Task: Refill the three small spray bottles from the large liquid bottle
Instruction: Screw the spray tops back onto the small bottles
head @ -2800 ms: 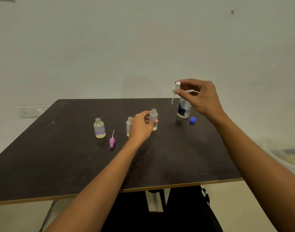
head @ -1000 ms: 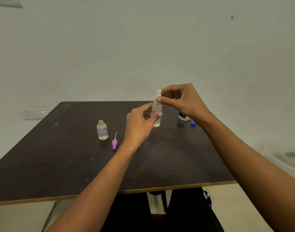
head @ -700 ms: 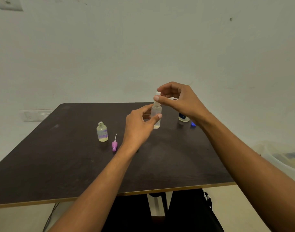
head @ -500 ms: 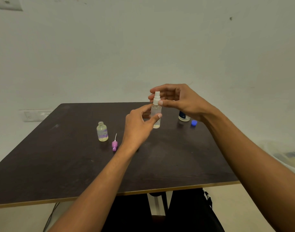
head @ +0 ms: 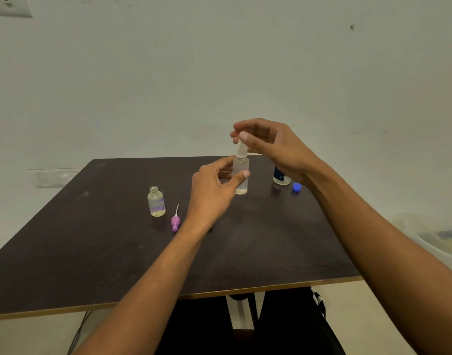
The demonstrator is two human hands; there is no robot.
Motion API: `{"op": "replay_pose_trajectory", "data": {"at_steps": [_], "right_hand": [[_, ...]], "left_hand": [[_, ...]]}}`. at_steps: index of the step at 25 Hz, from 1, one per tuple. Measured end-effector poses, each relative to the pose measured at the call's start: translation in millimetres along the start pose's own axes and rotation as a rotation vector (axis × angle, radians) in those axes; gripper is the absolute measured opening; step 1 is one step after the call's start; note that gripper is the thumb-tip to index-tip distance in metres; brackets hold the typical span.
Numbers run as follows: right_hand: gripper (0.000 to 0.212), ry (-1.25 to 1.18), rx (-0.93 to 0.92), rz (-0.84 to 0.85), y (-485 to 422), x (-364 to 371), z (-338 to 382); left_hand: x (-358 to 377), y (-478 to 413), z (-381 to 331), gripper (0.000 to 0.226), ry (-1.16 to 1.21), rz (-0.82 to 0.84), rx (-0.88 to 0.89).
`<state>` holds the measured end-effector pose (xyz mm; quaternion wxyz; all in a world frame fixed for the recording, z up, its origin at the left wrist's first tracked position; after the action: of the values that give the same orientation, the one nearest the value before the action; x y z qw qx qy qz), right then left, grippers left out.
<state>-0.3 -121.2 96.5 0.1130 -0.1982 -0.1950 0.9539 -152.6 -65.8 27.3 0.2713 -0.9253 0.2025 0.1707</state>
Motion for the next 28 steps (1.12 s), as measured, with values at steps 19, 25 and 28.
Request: {"op": "replay_pose_trajectory", "data": {"at_steps": [19, 25, 28], "right_hand": [[0.036, -0.123, 0.046, 0.197, 11.3, -6.5, 6.9], [0.032, 0.002, 0.02, -0.002, 8.8, -13.0, 10.4], [0.036, 0.071, -0.015, -0.144, 8.3, -10.5, 6.2]], "left_hand": [[1.7, 3.3, -5.3, 0.044, 0.001, 0.012, 0.02], [2.9, 5.3, -7.8, 0.045, 0.007, 0.005, 0.017], [3.7, 5.1, -9.0, 0.045, 0.001, 0.001, 0.023]]}}
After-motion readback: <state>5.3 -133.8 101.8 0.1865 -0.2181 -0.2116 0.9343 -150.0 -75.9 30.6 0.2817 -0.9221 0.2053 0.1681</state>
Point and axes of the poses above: each hand's wrist, its own y-axis away from the middle knuckle, its own x-axis out of the palm, z = x × y, the point moved 5 cm from there along -y, towards the middle knuckle, and after that the axes turned 7 degrees about -y, right-handed, at the moved point
